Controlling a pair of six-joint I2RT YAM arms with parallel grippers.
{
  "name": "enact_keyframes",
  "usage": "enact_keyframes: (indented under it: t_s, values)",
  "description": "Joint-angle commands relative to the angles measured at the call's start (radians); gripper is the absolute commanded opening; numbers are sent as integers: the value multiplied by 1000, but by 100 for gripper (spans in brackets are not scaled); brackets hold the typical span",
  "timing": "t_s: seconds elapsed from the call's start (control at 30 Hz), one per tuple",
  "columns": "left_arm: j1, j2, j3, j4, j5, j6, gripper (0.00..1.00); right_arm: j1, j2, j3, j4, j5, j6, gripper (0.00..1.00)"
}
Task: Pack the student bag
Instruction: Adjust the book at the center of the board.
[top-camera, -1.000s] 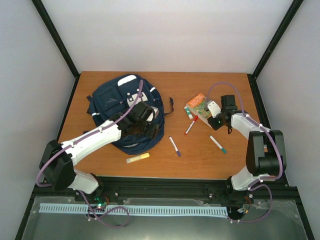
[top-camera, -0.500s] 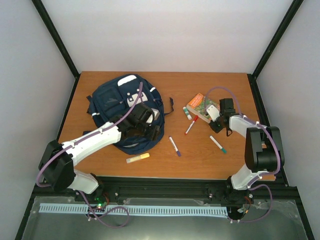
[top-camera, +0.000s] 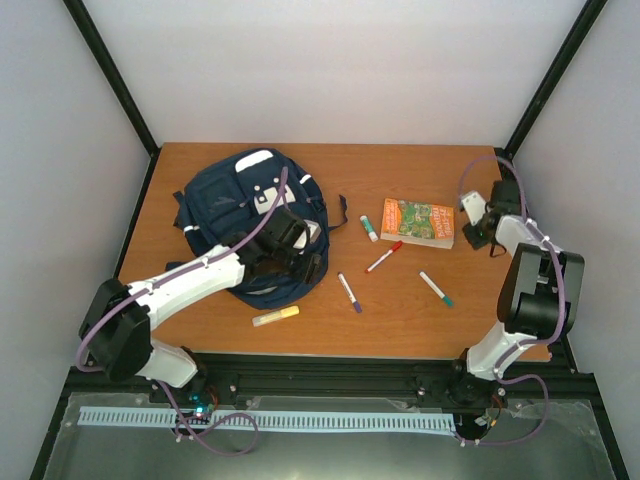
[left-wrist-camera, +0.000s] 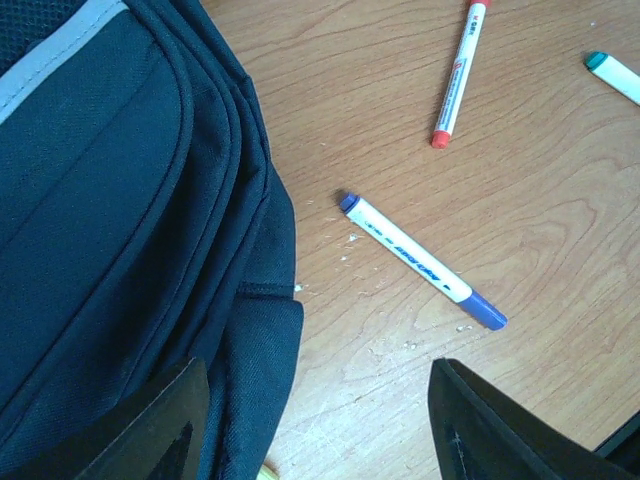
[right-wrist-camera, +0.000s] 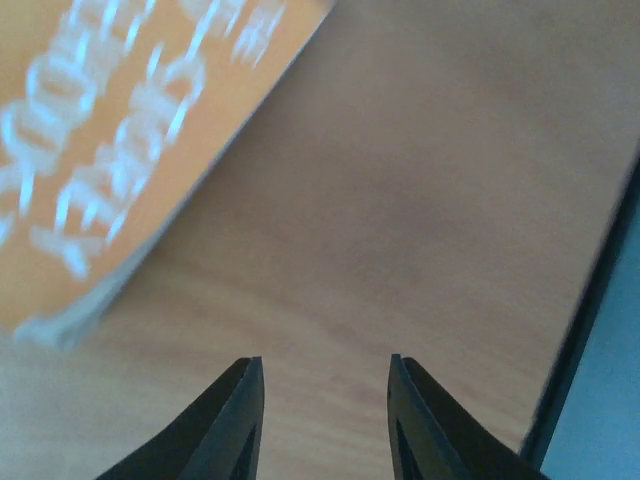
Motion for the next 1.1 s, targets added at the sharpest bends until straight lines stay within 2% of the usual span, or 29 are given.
enact_keyframes:
  t_s: [0.0,0.07,0.2,0.33,0.47,0.73,1.07]
  values:
    - [-10,17,6,42,21,-14,62,-10,-4,158,-118,-126,99,38]
    - [-9,15,5,46,21,-17,62,-10,6,213,-149,-183,175,42]
    - [-11,4,-5,44,26,-18,63,-10,124,397,-254,-280,342,53]
    - [-12,-4,-9,34,20,-19,63,-10,255,523,-302,-354,536,55]
    - [-13,-29,-18,31,19,-23,63,-10,348,593,-352,-375,625,56]
    - [-13,10,13,73,38,-37,63,14,444,599,-409,-334,609,54]
    - [-14,198,205,96,100,-30,64,76,544,623,-413,-273,459,39]
